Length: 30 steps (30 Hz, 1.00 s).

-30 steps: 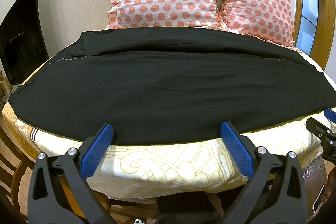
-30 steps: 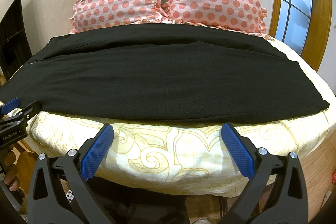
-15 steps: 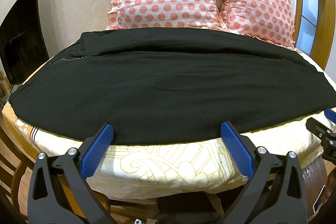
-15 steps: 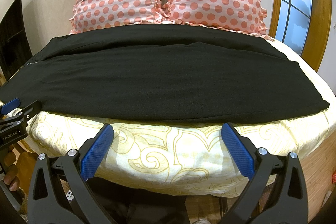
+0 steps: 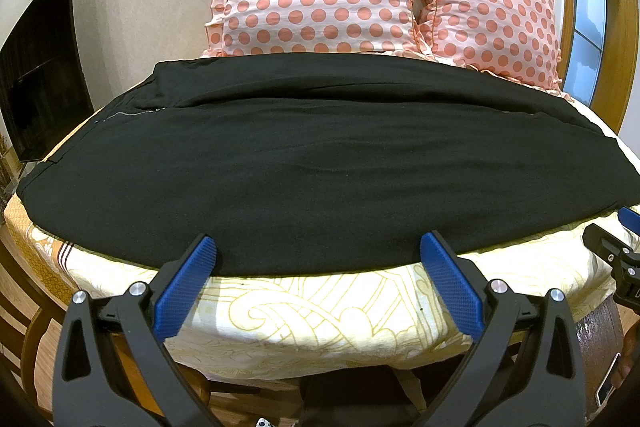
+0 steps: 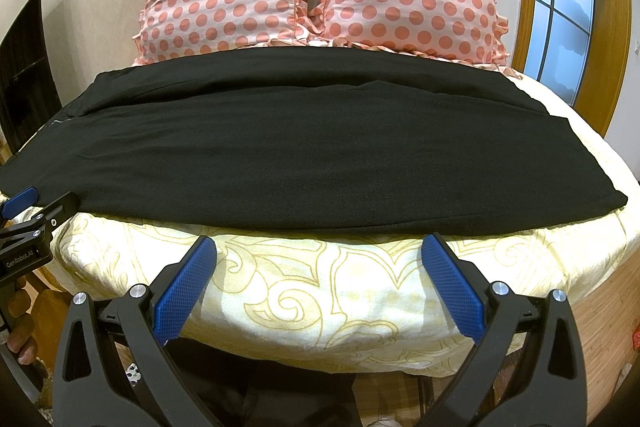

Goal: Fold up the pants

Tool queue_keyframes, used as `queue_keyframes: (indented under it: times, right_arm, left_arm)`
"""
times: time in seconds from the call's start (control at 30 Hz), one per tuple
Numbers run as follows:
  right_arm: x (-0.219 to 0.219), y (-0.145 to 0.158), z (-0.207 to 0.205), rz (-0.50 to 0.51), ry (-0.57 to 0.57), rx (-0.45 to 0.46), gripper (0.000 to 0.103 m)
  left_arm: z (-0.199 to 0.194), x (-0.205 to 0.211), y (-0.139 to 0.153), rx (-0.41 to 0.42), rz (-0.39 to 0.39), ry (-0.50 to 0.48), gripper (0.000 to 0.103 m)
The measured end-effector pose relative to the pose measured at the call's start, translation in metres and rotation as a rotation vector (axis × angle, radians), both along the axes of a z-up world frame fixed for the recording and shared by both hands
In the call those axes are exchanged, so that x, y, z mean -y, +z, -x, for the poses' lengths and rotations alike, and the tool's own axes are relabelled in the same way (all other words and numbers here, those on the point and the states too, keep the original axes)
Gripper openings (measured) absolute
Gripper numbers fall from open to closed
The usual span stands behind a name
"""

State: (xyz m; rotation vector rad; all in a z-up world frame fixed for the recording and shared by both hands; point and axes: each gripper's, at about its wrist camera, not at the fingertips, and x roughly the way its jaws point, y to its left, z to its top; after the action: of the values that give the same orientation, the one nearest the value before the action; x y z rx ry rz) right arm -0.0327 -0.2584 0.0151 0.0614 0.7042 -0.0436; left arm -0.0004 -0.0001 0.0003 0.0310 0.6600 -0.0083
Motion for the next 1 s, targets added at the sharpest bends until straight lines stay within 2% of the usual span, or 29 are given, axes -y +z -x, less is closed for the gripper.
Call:
queue_keyframes:
  times: [0.83,1.0]
  right_arm:
    - [-0.0007,-0.0013,0.0004,0.003,0.0,0.012,0.102]
    - [0.0004,0.0005,-0.0011,0.001,0.034,-0.003,0.102]
  left_arm:
    - [0.0,0.0001,0.0,0.001,-0.001,0.0,0.101]
    - [-0.0021,-0.002,0.0023,-0.028,-0.002,-0.007,0.101]
